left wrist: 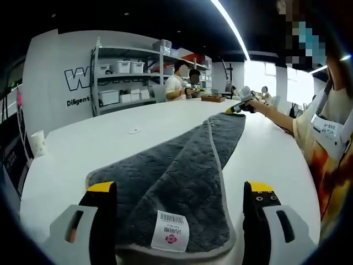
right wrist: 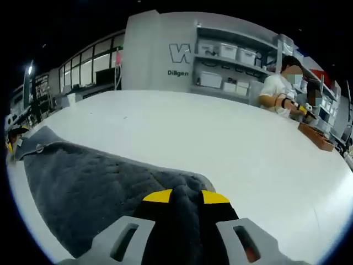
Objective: Open the folded towel by lifting each exposed corner and separating the folded layers until the towel lies flat within the target outline without major curled edges
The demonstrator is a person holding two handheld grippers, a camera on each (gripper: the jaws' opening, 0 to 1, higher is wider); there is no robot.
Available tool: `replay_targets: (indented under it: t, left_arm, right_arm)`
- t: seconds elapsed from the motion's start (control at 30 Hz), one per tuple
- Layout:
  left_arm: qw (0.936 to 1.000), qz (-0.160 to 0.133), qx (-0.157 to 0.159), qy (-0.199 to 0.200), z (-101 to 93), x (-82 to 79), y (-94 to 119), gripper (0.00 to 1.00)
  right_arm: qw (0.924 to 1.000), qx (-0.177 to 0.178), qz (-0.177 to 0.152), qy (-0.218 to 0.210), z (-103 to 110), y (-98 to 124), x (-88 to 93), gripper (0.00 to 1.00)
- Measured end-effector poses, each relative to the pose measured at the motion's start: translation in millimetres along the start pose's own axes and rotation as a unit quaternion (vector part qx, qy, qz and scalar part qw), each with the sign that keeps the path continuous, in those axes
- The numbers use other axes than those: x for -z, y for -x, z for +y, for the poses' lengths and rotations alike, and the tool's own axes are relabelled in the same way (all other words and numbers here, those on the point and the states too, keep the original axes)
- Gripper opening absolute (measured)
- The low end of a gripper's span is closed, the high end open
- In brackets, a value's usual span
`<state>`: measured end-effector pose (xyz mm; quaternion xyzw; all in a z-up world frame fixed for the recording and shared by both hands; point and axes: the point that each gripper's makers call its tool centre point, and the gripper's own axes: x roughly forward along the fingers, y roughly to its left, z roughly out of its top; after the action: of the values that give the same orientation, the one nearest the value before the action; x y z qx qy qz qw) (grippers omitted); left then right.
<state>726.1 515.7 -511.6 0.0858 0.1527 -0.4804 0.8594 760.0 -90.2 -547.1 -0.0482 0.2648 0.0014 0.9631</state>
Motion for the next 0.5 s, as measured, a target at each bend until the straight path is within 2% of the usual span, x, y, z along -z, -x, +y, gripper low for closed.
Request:
replay_targets:
  t: [0.1, 0.3, 0.5]
  left_arm:
    - [1.0, 0.001, -0.001, 0.001, 0.3, 0.9, 0.6, 0.93]
    - [1.0, 0.0, -0.001, 0.003, 2.4, 0.9, 1.1, 0.93]
    - [1.0, -0.004, -0.002, 0.005, 2.9, -1.0, 2.2, 0.93]
  right_arm:
    - [0.9999, -0.012, 0.001, 0.003, 3.2, 0.1, 0.5, 0.0]
    - [0.9994, -0.015, 0.005, 0.03, 6.1, 2.5, -0.8, 0.0]
    - [0.999, -0.017, -0.015, 0.039, 10.7, 15.7, -12.6, 0.0]
